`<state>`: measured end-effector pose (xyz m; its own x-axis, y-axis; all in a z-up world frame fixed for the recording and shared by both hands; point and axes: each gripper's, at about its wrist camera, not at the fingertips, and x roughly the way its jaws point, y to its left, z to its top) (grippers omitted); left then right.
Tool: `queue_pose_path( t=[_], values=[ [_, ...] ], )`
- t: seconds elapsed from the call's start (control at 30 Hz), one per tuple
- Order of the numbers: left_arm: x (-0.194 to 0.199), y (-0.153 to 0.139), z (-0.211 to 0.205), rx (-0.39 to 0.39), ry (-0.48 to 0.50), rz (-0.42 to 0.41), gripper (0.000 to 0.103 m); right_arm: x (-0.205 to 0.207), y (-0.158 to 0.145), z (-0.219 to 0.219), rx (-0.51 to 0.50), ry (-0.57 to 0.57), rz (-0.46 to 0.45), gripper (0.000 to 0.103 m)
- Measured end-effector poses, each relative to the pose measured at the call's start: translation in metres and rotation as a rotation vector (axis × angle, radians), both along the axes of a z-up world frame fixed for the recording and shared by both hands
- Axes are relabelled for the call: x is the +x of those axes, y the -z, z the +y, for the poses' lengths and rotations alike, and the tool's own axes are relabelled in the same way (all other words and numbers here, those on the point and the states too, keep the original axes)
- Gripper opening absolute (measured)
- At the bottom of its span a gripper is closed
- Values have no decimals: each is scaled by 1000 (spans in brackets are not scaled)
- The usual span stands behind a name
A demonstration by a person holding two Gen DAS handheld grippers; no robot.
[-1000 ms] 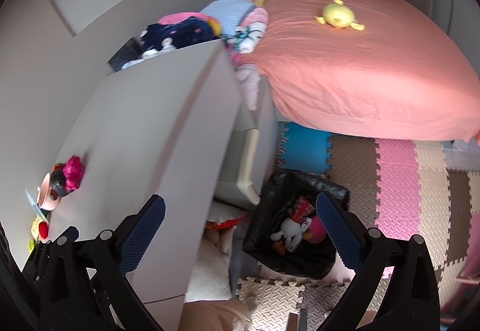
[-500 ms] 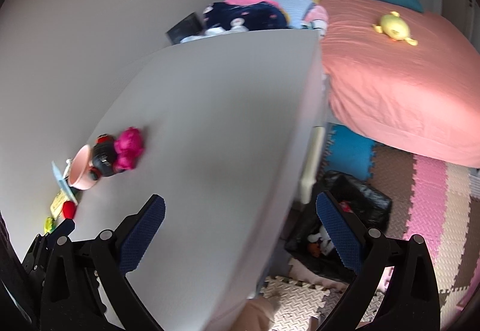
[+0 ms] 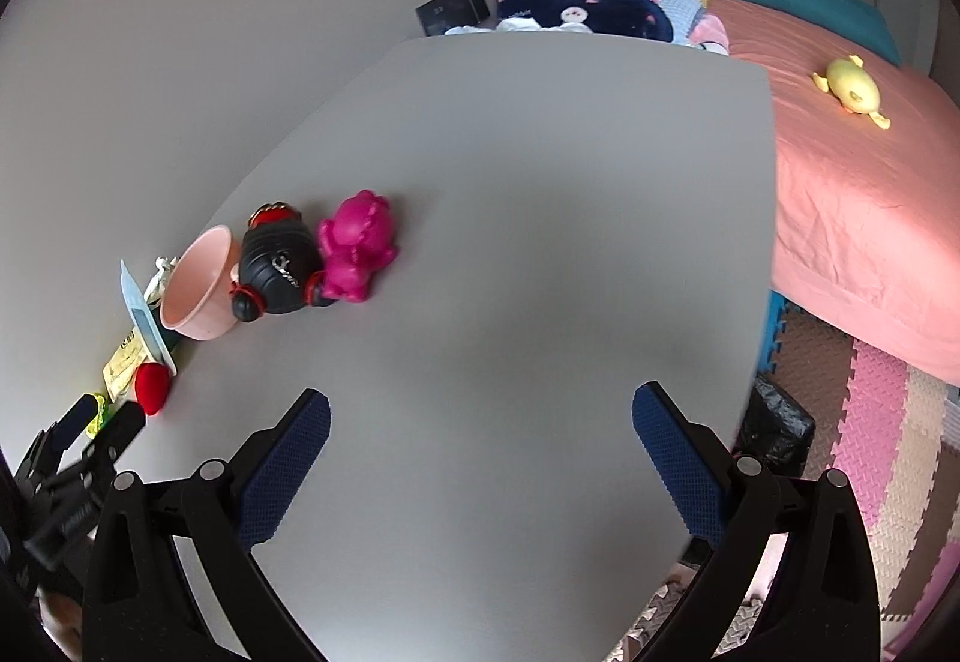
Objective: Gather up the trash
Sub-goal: 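Move both tools back over the table toward the pink bowl and toys, then grasp the red heart with the left tool while the right tool grasps the magenta plush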
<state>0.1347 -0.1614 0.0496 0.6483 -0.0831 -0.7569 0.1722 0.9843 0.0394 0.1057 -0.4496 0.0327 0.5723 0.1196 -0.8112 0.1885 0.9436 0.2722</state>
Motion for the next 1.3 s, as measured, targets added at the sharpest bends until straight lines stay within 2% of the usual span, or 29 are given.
queue_pose_path(
  t=[0.1, 0.23, 0.43, 0.5, 0.6, 0.83, 0.93, 1.03, 1.1, 1.23, 1.3],
  values=[
    [12, 7, 20, -15, -33, 27, 85, 5, 3, 7, 9, -7, 12, 100],
    [24, 14, 39, -40, -67, 50, 82, 11, 6, 16, 12, -16, 24, 100],
    [36, 20, 44, -24, -79, 56, 76, 22, 5, 31, 4, -36, 26, 100],
    [41, 26, 43, -26, -83, 70, 59, 29, 2, 35, -1, -33, 22, 100],
    [48, 35, 47, -50, -86, 105, 53, 41, -4, 41, -26, -24, 8, 100],
    [52, 41, 51, -52, -86, 104, 49, 80, -7, 54, -59, -3, 12, 100],
    [54, 42, 52, -58, -76, 95, 48, 98, -2, 56, -73, 17, 29, 97],
    [54, 42, 56, -70, -64, 87, 48, 112, 6, 61, -110, 26, 55, 89],
    [54, 41, 60, -80, -61, 83, 48, 117, 12, 63, -119, 23, 72, 75],
    [51, 41, 68, -101, -50, 82, 48, 120, 26, 63, -130, 27, 108, 63],
    [47, 40, 74, -103, -52, 82, 48, 119, 27, 68, -208, 11, 96, 40]
  ],
)
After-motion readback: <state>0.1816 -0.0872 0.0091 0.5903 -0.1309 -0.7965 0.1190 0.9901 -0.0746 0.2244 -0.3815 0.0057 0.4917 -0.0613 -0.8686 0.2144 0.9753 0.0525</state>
